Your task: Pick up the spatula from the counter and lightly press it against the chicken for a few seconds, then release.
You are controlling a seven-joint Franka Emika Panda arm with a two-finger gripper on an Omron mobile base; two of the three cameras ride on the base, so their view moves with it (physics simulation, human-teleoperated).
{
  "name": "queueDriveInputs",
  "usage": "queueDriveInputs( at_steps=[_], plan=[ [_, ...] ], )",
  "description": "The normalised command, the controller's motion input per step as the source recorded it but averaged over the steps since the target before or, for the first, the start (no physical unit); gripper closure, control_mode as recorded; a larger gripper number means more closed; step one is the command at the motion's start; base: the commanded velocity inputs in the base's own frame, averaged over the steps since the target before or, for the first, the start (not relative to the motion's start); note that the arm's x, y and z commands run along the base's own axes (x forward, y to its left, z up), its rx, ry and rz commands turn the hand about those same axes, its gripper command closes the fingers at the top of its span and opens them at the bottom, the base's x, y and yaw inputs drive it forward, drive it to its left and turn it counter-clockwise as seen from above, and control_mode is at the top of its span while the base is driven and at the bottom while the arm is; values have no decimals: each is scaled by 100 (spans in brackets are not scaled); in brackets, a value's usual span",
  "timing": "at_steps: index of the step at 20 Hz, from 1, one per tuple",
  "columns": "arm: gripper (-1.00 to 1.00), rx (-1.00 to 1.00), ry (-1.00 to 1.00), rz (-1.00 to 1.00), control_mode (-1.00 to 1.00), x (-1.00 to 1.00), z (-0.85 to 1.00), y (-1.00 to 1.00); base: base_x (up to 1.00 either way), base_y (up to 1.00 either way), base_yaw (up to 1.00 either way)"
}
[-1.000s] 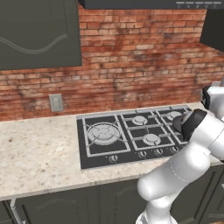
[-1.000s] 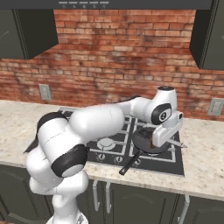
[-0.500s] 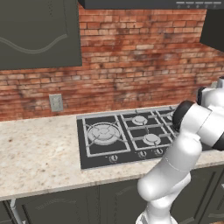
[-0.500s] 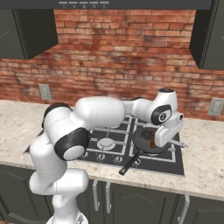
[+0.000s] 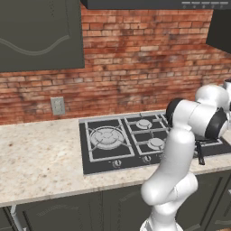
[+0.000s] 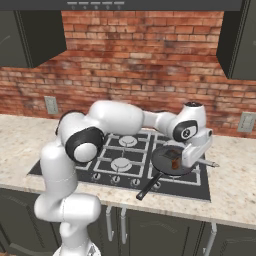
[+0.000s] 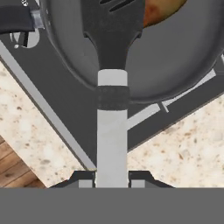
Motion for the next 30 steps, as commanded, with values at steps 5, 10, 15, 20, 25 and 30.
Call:
queueDriveInputs(
  at_steps=[5, 10, 15, 20, 25, 30],
  plan=[
    [100, 0, 1, 1, -100, 25, -6, -10, 0, 0, 0],
    [100, 0, 1, 0, -100, 14, -8, 0, 0, 0, 0],
    [100, 0, 2, 0, -100, 18, -20, 0, 0, 0, 0],
    [100, 0, 2, 0, -100, 18, -25, 0, 0, 0, 0],
    [100, 0, 0, 0, -100, 17, -16, 0, 0, 0, 0],
    [100, 0, 0, 0, -100, 12, -15, 0, 0, 0, 0]
  ],
)
